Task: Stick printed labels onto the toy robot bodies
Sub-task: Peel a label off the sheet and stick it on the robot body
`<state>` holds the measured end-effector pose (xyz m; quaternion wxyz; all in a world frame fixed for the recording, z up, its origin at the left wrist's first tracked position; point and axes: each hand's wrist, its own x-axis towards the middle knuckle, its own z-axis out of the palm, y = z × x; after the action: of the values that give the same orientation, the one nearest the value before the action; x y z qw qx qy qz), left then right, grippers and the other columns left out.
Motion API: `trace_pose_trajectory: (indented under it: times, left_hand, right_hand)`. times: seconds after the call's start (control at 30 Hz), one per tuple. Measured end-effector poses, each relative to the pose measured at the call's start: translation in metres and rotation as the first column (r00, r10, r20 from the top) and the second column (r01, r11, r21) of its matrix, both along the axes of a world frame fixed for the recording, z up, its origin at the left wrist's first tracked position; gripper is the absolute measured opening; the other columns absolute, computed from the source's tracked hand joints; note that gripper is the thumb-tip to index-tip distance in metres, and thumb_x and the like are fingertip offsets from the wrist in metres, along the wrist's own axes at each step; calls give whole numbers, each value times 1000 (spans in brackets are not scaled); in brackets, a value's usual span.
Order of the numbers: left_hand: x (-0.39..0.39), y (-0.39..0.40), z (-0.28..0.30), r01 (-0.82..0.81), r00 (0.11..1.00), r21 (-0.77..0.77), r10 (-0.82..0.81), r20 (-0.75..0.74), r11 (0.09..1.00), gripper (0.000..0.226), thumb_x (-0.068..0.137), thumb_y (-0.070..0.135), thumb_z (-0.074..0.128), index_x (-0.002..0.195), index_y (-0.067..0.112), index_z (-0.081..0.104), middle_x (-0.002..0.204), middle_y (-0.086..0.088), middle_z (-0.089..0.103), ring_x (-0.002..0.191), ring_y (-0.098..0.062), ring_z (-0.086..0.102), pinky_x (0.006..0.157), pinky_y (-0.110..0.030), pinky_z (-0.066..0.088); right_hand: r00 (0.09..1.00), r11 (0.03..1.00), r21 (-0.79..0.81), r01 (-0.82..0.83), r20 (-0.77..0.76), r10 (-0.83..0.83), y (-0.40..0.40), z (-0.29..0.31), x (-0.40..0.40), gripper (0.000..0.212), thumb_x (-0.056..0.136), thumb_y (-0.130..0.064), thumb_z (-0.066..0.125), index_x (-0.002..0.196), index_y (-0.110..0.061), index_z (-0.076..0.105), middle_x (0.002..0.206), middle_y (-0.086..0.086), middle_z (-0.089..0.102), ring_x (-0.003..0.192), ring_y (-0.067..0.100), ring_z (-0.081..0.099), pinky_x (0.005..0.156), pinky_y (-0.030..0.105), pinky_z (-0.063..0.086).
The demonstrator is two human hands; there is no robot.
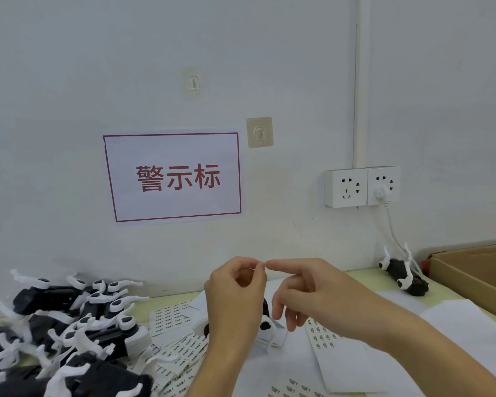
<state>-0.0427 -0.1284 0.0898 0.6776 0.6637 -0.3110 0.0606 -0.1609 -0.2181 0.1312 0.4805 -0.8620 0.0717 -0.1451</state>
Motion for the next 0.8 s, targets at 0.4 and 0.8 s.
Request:
trace_pose_trajectory:
  times: [0.4,0.8]
  left_hand:
    - [-5,2,4,166,984,-22,-167,-64,986,15,96,16,64,94,28,74,74,5,74,68,-8,68,63,-24,52]
    - [-5,2,8,281,935,-74,-290,-202,957,10,91,17,71,84,21,78,74,0,74,61,-7,65,54,-19,49]
  right_hand:
    - [985,980,155,121,103,-138,-9,-5,4,42,91,-5,50,123,-30,61,78,1,74,63,12,64,64,22,51]
    - [986,949,305,78,117,-119,-18,-11,9,34,72,-20,57,98,-36,71,78,3,72,62,16,64,60,22,48]
